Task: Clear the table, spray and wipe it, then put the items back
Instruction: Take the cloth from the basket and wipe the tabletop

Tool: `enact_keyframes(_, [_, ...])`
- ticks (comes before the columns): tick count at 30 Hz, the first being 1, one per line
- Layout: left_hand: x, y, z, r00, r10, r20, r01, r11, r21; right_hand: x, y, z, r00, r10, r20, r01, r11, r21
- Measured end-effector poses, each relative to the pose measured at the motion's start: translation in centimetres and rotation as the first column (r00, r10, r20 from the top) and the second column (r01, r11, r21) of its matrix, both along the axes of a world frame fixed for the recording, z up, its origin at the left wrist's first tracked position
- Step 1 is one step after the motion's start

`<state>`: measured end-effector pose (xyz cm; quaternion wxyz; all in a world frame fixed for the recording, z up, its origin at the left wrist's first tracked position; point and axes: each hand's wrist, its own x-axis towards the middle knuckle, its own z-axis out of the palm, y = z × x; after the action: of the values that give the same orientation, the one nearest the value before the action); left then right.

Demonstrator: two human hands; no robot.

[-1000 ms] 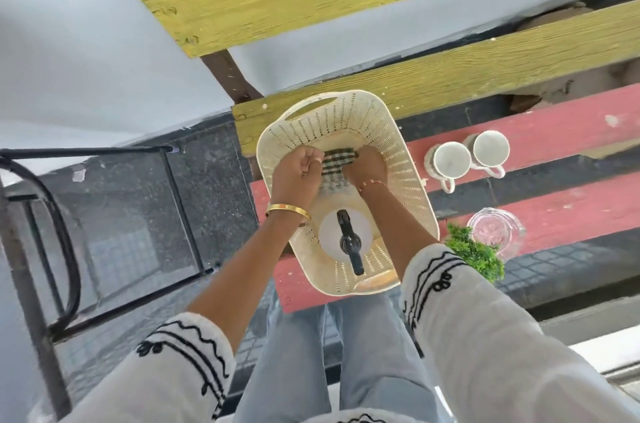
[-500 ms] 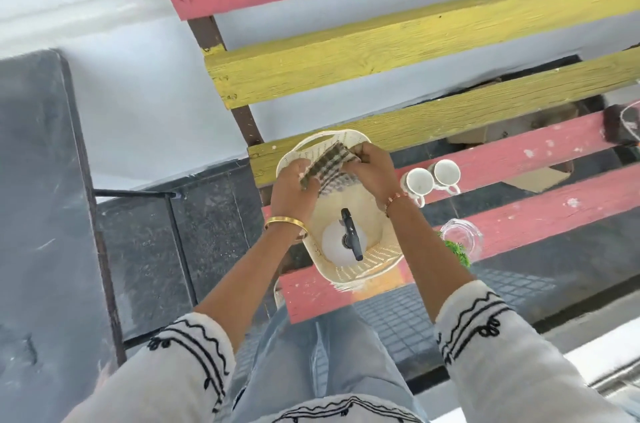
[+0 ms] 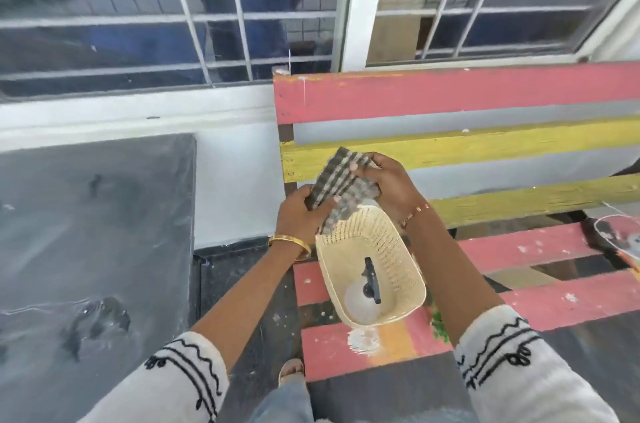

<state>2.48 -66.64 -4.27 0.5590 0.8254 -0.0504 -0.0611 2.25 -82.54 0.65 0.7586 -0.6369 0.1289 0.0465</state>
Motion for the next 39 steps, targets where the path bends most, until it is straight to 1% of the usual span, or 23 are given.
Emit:
enact_keyframes(2, [-1.2,1.5,1.1,0.999,0.037,-0.002,-0.037,0.999,-0.025,-0.5,1.3,0.6,0.999,0.020,0.033,-0.018,0.997,-0.073])
enact_keyframes(4, [-3.2,3.0,1.9,0.993,0.113,-0.029,-0.115,0.991,-0.071,-1.3,3.0,1.0,0.997,0.049,0.057,-0.035,0.973,-0.226])
enact_keyframes(6, [-5.1,4.1,2.2,0.981,0.185,-0.059,-0.190,0.978,-0.084,-1.8,4.6,0.7,0.996,0.034,0.087,0.003,0.921,-0.389])
enact_keyframes(8, [-7.1,5.5,2.7,0.957,0.278,-0.079,-0.287,0.949,-0.134,-2.6,6.5,0.6,0.997,0.012,0.080,0.025,0.893,-0.449])
enact_keyframes(9, [-8.0,6.3,2.9,0.935,0.343,-0.089,-0.353,0.923,-0.156,-3.1,7.6,0.6,0.999,0.028,0.025,-0.014,0.895,-0.445])
enact_keyframes(11, [-9.7,8.0,3.1,0.882,0.456,-0.118,-0.470,0.865,-0.172,-4.3,10.0,0.5,0.974,0.163,-0.160,-0.211,0.909,-0.359])
enact_keyframes(13, [-11.1,9.9,3.5,0.839,0.530,-0.122,-0.544,0.816,-0.194,-5.5,12.6,0.4,0.889,0.331,-0.316,-0.413,0.878,-0.243])
enact_keyframes(14, [-11.7,10.9,3.6,0.830,0.543,-0.128,-0.558,0.805,-0.200,-6.0,14.1,0.4,0.856,0.389,-0.342,-0.472,0.856,-0.208])
enact_keyframes(16, [-13.0,13.0,4.0,0.808,0.573,-0.138,-0.590,0.783,-0.199,-6.9,16.8,0.5,0.831,0.460,-0.313,-0.530,0.825,-0.194])
enact_keyframes(18, [-14.3,15.6,4.2,0.761,0.637,-0.121,-0.648,0.736,-0.197,-7.6,19.8,0.9,0.827,0.502,-0.253,-0.551,0.812,-0.192])
enact_keyframes(21, [-15.5,18.9,4.4,0.700,0.698,-0.151,-0.713,0.676,-0.183,-8.1,23.5,1.4,0.809,0.560,-0.178,-0.586,0.793,-0.168])
enact_keyframes(22, [-16.1,20.7,4.4,0.666,0.729,-0.161,-0.745,0.638,-0.195,-8.3,25.6,1.6,0.792,0.588,-0.165,-0.610,0.769,-0.189])
enact_keyframes(26, [-17.4,26.4,4.4,0.579,0.799,-0.163,-0.812,0.546,-0.206,-8.9,32.5,2.3,0.753,0.648,-0.114,-0.651,0.711,-0.266])
enact_keyframes(28, [-18.3,30.0,4.3,0.541,0.826,-0.157,-0.836,0.508,-0.210,-9.3,36.9,2.3,0.745,0.662,-0.085,-0.655,0.700,-0.285])
enact_keyframes(31, [-19.5,35.7,3.8,0.515,0.839,-0.178,-0.849,0.469,-0.244,-10.6,43.5,2.4,0.700,0.708,-0.092,-0.701,0.656,-0.281])
enact_keyframes(33, [-20.1,39.4,3.7,0.500,0.841,-0.208,-0.852,0.436,-0.289,-11.3,47.3,2.3,0.673,0.734,-0.097,-0.732,0.640,-0.236])
enact_keyframes(36, [-21.1,46.3,3.4,0.473,0.846,-0.244,-0.866,0.396,-0.306,-12.0,54.1,2.1,0.674,0.732,-0.100,-0.736,0.653,-0.182])
enact_keyframes(39, [-22.0,52.6,3.1,0.459,0.851,-0.254,-0.878,0.391,-0.276,-12.5,60.0,2.2,0.682,0.721,-0.120,-0.730,0.663,-0.168])
